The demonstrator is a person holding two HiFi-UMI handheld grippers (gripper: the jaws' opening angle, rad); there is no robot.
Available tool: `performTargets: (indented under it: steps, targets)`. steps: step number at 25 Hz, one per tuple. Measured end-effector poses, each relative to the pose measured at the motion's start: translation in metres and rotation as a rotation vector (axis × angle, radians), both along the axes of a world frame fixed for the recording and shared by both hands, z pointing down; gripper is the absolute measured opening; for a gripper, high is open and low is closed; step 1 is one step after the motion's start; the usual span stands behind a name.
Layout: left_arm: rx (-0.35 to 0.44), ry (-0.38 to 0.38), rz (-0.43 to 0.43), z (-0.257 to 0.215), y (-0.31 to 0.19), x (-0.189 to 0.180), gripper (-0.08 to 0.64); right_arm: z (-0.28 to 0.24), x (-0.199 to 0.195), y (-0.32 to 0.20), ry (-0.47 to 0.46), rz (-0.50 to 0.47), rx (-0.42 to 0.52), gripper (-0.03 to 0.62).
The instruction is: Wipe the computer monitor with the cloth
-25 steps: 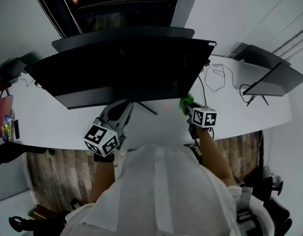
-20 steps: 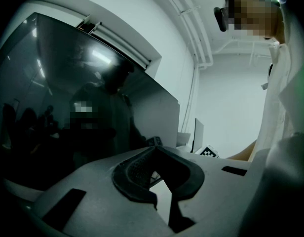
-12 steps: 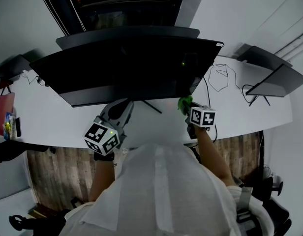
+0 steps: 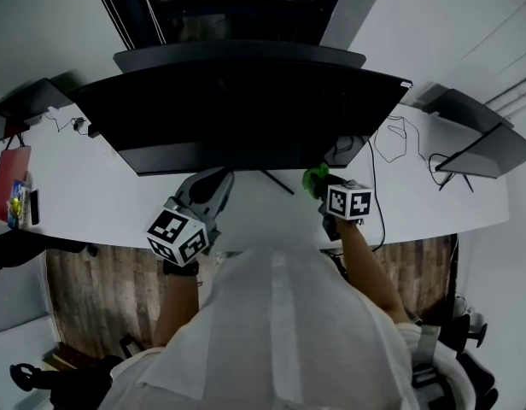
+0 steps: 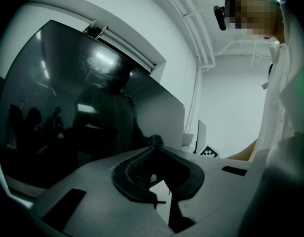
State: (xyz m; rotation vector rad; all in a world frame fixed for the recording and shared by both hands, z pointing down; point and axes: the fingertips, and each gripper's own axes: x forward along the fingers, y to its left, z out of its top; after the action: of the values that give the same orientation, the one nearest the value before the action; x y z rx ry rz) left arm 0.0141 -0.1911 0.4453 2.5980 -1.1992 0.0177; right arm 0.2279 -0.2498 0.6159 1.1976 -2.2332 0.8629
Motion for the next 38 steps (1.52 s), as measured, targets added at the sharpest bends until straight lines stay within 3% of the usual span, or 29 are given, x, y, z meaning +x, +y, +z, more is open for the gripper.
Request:
performTargets:
  steps: [27, 38]
  targets:
    - [-0.031, 0.003, -0.123, 0.022, 0.027, -0.139, 0.021, 0.002, -0.168, 0.019, -0.027, -0.179, 0.009, 0.072]
    - [-0.056, 0.006, -0.173, 0.033, 0.039, -0.192, 0.021, 0.004, -0.251, 0.03, -0.02, -0.311, 0.028, 0.072]
